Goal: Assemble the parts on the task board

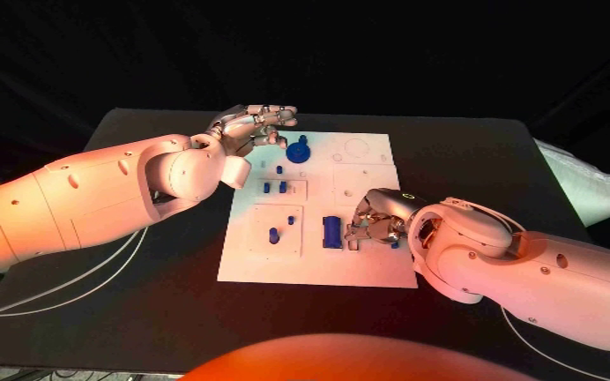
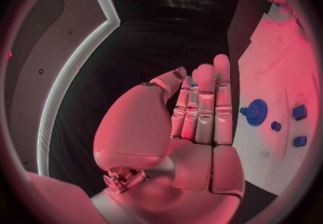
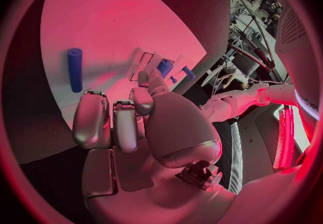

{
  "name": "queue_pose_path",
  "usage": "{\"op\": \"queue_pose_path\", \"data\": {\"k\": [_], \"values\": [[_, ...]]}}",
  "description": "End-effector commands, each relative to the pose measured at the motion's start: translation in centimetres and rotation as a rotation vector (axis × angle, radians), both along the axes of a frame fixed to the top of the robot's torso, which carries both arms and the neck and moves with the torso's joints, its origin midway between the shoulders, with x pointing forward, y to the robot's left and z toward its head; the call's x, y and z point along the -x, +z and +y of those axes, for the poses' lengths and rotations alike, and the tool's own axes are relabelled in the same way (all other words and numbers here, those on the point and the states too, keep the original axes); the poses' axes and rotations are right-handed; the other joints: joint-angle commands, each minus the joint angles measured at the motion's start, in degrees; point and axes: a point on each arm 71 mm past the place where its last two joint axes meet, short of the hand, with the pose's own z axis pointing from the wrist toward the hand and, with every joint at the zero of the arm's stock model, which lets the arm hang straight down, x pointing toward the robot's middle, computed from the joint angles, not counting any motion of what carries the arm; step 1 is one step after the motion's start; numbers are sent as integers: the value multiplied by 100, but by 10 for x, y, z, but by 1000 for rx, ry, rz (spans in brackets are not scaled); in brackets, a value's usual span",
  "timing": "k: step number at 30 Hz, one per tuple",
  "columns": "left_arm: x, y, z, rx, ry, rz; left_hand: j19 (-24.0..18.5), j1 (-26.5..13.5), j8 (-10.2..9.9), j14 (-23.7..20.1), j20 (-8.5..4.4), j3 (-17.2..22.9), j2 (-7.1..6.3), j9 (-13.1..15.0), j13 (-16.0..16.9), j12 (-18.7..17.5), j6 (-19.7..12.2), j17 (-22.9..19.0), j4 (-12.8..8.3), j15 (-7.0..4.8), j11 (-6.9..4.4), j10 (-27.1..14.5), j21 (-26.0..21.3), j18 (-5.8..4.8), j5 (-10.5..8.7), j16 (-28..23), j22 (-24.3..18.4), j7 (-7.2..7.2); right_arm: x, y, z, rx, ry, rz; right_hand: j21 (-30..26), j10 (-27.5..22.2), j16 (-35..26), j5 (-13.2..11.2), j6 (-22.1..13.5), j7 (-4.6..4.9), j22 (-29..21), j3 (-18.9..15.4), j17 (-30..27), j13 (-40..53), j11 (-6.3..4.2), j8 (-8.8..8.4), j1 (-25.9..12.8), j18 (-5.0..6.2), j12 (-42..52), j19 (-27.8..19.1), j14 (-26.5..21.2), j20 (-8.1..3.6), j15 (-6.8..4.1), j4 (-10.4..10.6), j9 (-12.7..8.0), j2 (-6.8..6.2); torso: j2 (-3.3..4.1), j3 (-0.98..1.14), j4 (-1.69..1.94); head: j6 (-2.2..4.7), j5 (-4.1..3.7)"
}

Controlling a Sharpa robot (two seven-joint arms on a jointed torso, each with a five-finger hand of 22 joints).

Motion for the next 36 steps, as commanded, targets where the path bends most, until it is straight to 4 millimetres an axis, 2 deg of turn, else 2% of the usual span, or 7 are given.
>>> {"op": "queue_pose_path", "data": {"k": [1, 6, 11, 21, 24, 27, 36], "values": [[0, 1, -2, 9, -18, -7, 11, 2, 33, -32, -16, -25, 53, -2, 10, 34, -24, -7, -1, 6, -2, -38, -39, 69, 31, 24, -5, 0, 0, 4, -1, -37, -9, -42, 23, 150, 12, 61, 24, 14, 3, -35, 66, 2, -151, 22, -142, -70, 27, 9, 356, -24, -38, 39, 6, 3, 0, -3, 3, 8, -6], [0, 1, -1, 8, -16, -7, 11, 2, 33, -32, -16, -25, 53, -2, 10, 34, -24, -7, -1, 6, -2, -38, -39, 69, 31, 24, -5, 0, 3, 12, -13, -121, -33, -70, 18, -12, -15, 290, -87, 58, 1, -17, 23, -254, -119, -57, -219, -69, -295, 3, 345, -10, -17, 71, -23, -32, -5, -8, 1, 17, -12], [1, 1, 0, 7, -15, -6, 11, 2, 33, -32, -16, -25, 53, -2, 10, 34, -24, -7, -1, 6, -2, -38, -39, 69, 31, 24, -5, 0, 2, 21, -37, -137, -70, -79, 12, -185, -23, 392, -428, 230, -4, 23, 18, -502, 14, -344, -230, -75, -618, -9, 343, 55, 83, 70, -143, -90, -7, -9, -4, 39, -50], [2, 1, 1, 7, -14, -6, 11, 2, 33, -32, -16, -25, 53, -2, 10, 34, -24, -7, -1, 6, -2, -38, -39, 69, 31, 24, -5, 0, -3, 17, -84, 18, -145, -79, -7, -308, -46, 360, -428, 299, -31, -6, -10, -721, 85, -517, -452, -62, -900, -38, 332, 134, 155, 219, -210, -189, -12, 11, -76, 108, -134], [2, 1, 1, 7, -15, -6, 11, 2, 33, -32, -16, -25, 53, -2, 10, 34, -24, -7, -1, 6, -2, -38, -39, 69, 31, 24, -5, 0, -3, 13, -88, 53, -153, -70, -22, -316, -67, 528, -364, 290, -53, -57, -40, -748, 83, -546, -609, -55, -942, -55, 324, 149, 159, 352, -215, -272, -12, 20, -93, 107, -128], [2, 1, 1, 7, -16, -6, 11, 2, 33, -32, -16, -25, 53, -2, 10, 34, -24, -7, -1, 6, -2, -38, -39, 69, 31, 24, -5, 0, -2, 8, -89, 75, -155, -60, -25, -304, -72, 666, -314, 279, -55, -77, -41, -736, 76, -556, -653, -53, -934, -59, 324, 148, 153, 407, -213, -321, -11, 21, -82, 111, -139], [2, 0, 1, 6, -15, -4, 11, 2, 33, -32, -16, -25, 53, -2, 10, 34, -24, -7, -1, 6, -2, -38, -39, 69, 31, 24, -5, 0, -1, -2, -83, 114, -145, -36, -21, -280, -70, 713, -250, 264, -45, -127, -30, -707, 66, -566, -733, -54, -909, -57, 327, 142, 144, 500, -207, -389, -10, 15, -66, 86, -133]]}}
